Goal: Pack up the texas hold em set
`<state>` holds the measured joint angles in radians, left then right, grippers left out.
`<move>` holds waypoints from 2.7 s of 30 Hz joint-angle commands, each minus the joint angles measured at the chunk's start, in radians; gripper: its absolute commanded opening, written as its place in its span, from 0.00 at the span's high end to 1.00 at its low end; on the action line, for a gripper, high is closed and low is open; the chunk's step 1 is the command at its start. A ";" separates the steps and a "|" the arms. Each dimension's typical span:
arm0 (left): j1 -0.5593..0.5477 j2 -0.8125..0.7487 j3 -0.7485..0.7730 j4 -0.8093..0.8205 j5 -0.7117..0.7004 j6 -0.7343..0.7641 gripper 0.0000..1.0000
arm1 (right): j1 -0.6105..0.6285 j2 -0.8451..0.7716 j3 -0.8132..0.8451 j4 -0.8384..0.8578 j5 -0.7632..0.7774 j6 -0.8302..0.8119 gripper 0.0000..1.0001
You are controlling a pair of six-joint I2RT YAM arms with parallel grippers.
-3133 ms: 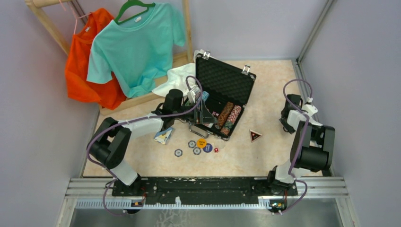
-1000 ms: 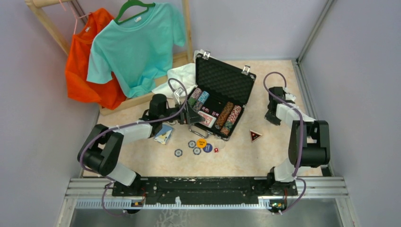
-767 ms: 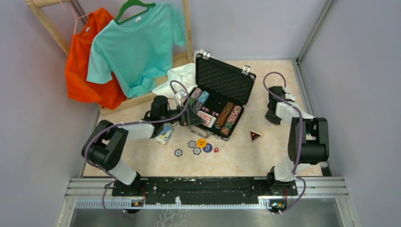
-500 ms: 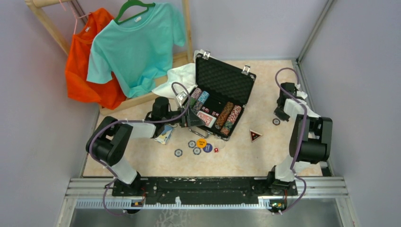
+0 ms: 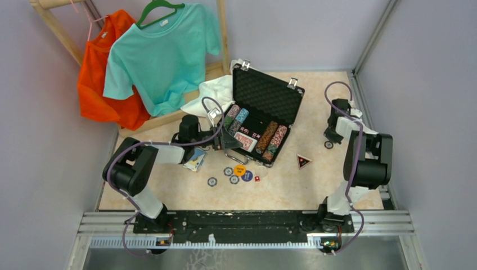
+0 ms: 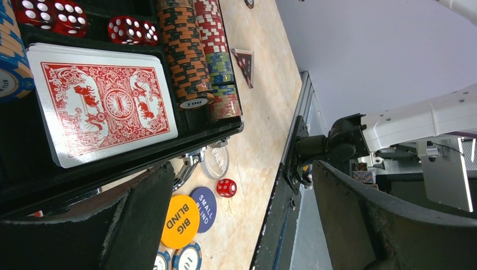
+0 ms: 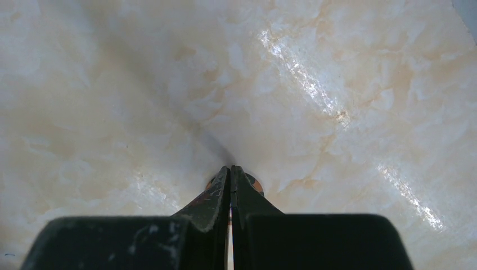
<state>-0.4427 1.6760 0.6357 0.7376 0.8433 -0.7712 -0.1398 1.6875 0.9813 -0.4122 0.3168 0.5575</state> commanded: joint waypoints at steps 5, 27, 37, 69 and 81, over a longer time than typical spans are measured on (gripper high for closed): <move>0.010 0.004 -0.026 0.082 0.042 -0.040 0.04 | 0.067 -0.081 -0.116 -0.062 0.009 0.031 1.00; 0.009 -0.035 -0.069 0.149 0.065 -0.095 0.04 | 0.505 -0.612 -0.413 -0.280 -0.064 0.347 1.00; 0.009 -0.038 -0.076 0.155 0.065 -0.097 0.04 | 0.455 -0.628 -0.265 -0.393 0.105 0.257 0.85; 0.009 -0.076 -0.078 0.095 0.035 -0.049 0.04 | 0.202 -0.381 -0.403 -0.053 -0.069 0.064 1.00; 0.010 -0.078 -0.076 0.089 0.036 -0.045 0.04 | 0.237 -0.514 -0.354 -0.141 -0.042 0.061 0.52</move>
<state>-0.4404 1.6192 0.5613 0.8215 0.8787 -0.8360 0.0834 1.2362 0.6018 -0.5274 0.2867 0.6262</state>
